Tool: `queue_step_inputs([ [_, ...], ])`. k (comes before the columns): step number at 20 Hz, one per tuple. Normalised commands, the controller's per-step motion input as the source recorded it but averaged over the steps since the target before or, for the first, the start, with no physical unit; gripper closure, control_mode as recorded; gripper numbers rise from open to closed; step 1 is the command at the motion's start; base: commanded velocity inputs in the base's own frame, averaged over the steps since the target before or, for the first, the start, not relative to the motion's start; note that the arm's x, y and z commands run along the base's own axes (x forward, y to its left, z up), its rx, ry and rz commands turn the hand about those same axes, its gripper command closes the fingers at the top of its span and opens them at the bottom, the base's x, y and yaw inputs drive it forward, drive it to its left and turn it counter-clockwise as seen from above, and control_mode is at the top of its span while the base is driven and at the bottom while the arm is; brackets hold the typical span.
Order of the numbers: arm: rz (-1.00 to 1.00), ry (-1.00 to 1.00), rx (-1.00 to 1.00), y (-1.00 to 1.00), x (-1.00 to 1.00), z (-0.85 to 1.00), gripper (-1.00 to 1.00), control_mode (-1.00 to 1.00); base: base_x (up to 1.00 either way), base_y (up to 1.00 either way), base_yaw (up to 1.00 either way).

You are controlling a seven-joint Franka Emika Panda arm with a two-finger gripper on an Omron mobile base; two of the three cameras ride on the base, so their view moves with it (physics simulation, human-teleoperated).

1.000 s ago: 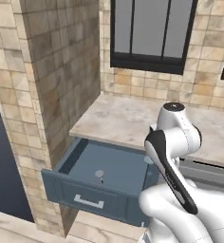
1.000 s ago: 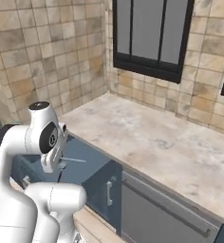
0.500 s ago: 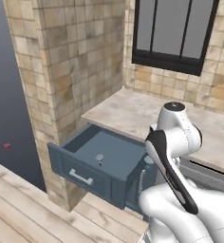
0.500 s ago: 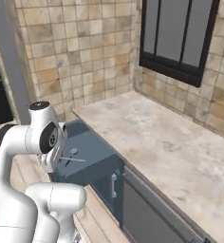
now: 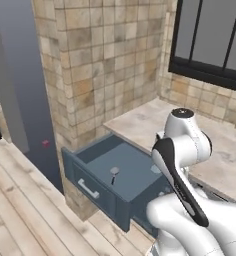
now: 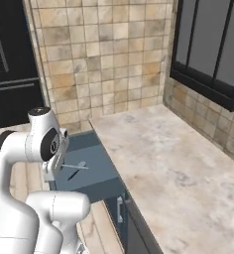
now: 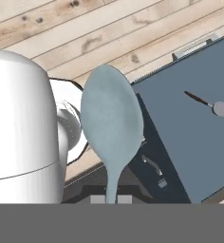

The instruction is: Organize the utensils by type. Pick up the wooden spoons from the counter and place them in the open cabinet. Then pick up the metallic utensils from the counter and place them in the open drawer.

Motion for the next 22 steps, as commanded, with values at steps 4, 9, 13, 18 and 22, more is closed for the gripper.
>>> queue_step_inputs([
  [4,0.0,0.0,0.0,0.0,0.0,0.0,1.0,1.0,0.01,-0.52,0.17],
  [9,0.0,0.0,0.0,0.0,0.0,0.0,1.0,1.0,0.3,-0.06,0.28],
  [13,0.0,0.0,0.0,0.0,0.0,0.0,1.0,1.0,0.4,-0.2,0.35],
  [18,0.0,0.0,0.0,0.0,0.0,0.0,1.0,1.0,0.28,-0.3,0.34],
  [22,0.0,0.0,0.0,0.0,0.0,0.0,1.0,1.0,0.44,-0.19,0.28],
])
